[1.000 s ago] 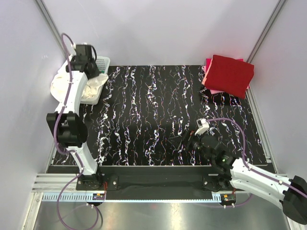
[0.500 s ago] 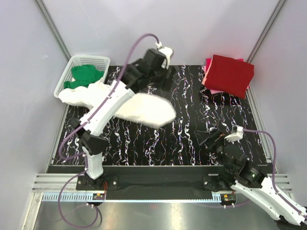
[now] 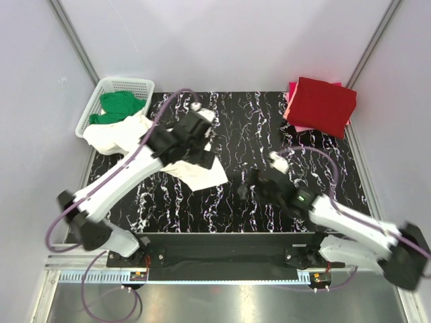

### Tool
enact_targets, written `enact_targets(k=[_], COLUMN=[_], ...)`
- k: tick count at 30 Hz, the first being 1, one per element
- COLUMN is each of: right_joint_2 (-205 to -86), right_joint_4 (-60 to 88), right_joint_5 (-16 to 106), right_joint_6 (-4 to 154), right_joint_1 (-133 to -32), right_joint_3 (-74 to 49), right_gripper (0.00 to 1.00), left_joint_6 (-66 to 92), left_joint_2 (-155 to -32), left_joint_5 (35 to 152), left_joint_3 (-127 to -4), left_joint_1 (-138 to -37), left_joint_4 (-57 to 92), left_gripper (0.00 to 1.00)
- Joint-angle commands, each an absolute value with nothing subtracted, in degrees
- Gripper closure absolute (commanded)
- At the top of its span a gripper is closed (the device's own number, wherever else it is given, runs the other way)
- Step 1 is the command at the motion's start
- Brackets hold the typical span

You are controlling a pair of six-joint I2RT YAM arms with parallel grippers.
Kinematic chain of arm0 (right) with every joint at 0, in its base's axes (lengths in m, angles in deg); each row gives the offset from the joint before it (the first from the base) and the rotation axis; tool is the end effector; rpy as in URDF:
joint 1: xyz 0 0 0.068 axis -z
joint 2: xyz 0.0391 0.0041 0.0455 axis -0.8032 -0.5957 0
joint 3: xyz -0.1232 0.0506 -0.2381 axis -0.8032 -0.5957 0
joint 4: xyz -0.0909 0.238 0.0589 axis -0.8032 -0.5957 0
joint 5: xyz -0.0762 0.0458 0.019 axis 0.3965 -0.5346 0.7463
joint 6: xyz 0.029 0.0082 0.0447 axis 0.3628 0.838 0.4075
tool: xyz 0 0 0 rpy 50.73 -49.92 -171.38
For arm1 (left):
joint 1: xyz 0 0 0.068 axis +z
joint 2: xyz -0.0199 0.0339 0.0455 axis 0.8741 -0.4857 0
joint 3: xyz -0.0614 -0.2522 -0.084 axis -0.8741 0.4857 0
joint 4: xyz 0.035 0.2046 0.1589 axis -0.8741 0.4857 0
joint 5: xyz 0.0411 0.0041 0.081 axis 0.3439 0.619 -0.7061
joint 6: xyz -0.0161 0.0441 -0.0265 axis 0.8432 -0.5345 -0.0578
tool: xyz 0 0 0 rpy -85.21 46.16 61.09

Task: Fold and stack the t-shirts
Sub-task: Move the tshirt to the center of the board

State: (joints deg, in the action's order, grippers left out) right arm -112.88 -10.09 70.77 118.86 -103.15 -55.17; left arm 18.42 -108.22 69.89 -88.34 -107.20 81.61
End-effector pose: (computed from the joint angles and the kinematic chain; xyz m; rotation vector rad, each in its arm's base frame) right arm 0.1250 0.1299 0.2353 0.1916 2.2816 0.5813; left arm 0.2256 -0.2223 0.3701 0.5298 2.4498 -0.1088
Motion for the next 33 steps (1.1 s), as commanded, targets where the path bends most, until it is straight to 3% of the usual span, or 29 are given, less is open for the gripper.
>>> enact_targets(k=[1,6,12,16,22,29,32,33], right_joint_2=[-131.48,-147.01,-163.87,-169.77,-173.74,-176.12,-175.86,-175.86], right_joint_4=[-1.19,0.76,-0.22,1.02,1.46,6.02,9.54,10.94], right_joint_5=[58.94,56.73,52.51,46.64,45.40,40.48,38.19,37.83], right_joint_6=[115.03,110.55,108.61,109.05,109.05,112.73,114.84,115.28], right_joint_1=[-103.36,-102.66,-97.31,-94.14,-92.90,-92.90,-93.07,-93.08], right_joint_3=[-45.39,-33.61,-23.22,-20.84,-19.16,-21.52,-24.25,-24.78], right_gripper=[0.00,0.01,0.09,0.17,0.20,0.37,0.52,0.64], left_joint_6=[22.60,24.98,24.19,23.58,23.74,23.93,23.93,23.93], left_joint_2=[-96.18,-80.38,-66.81,-62.15,-55.74,-55.20,-55.99,-55.99], left_joint_5=[65.19,65.80,67.39,64.05,61.41,60.27,60.00,60.00], left_joint_3=[-79.35,-64.22,-54.36,-50.39,-42.83,-42.91,-42.91,-42.91], left_joint_1=[-105.95,-100.33,-95.40,-94.61,-93.90,-93.81,-93.81,-93.81], left_joint_4=[78.59,74.11,69.36,68.04,65.32,65.23,65.32,65.32], left_gripper=[0.01,0.01,0.01,0.01,0.01,0.01,0.01,0.01])
